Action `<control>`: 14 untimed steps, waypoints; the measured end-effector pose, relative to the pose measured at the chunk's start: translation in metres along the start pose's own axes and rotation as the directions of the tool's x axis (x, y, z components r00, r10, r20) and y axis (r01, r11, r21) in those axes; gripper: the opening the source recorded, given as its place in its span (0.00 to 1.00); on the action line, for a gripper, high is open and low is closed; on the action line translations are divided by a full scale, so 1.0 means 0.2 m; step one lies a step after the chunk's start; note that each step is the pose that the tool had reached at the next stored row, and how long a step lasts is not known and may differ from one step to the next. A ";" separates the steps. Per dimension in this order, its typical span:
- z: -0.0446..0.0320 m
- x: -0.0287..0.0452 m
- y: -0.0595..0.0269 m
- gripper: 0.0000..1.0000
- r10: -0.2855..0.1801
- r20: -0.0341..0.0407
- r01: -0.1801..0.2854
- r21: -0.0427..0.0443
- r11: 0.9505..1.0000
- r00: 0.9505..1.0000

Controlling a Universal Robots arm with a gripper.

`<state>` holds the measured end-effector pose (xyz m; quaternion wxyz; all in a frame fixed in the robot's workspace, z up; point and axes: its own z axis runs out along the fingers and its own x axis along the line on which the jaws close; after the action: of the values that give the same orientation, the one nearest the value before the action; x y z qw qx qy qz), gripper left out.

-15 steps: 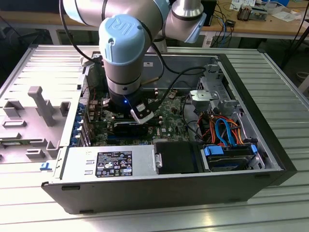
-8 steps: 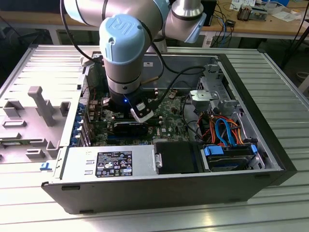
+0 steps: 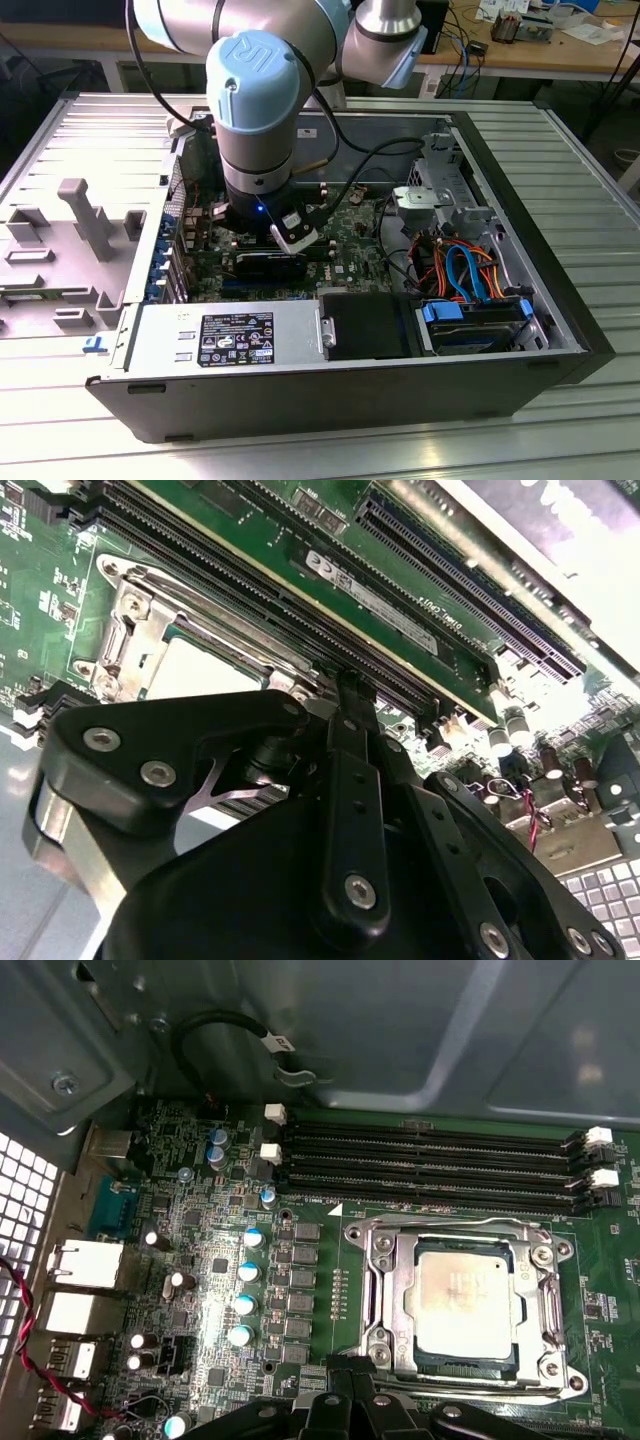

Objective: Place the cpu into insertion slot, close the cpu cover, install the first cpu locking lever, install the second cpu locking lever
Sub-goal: 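Install the second cpu locking lever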

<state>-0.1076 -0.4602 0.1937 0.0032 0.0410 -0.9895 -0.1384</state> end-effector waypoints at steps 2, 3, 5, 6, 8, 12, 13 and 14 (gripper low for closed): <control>-0.010 0.000 0.004 0.11 0.000 0.002 0.000 -0.001 1.000 1.000; -0.015 -0.001 0.006 0.11 0.000 0.002 0.000 -0.001 1.000 1.000; -0.021 -0.001 0.014 0.11 0.000 0.002 0.000 0.000 1.000 1.000; -0.025 -0.002 0.022 0.11 0.000 0.002 0.000 0.000 1.000 1.000; -0.026 -0.002 0.025 0.11 -0.001 0.002 0.001 0.000 1.000 1.000; -0.009 0.002 0.019 0.11 -0.001 0.002 0.001 -0.002 1.000 1.000; -0.009 0.007 0.016 0.11 -0.001 0.003 0.001 -0.002 1.000 1.000; -0.011 0.012 0.014 0.11 -0.001 0.004 0.001 -0.002 1.000 1.000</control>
<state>-0.1101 -0.4583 0.1966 0.0010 0.0412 -0.9894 -0.1395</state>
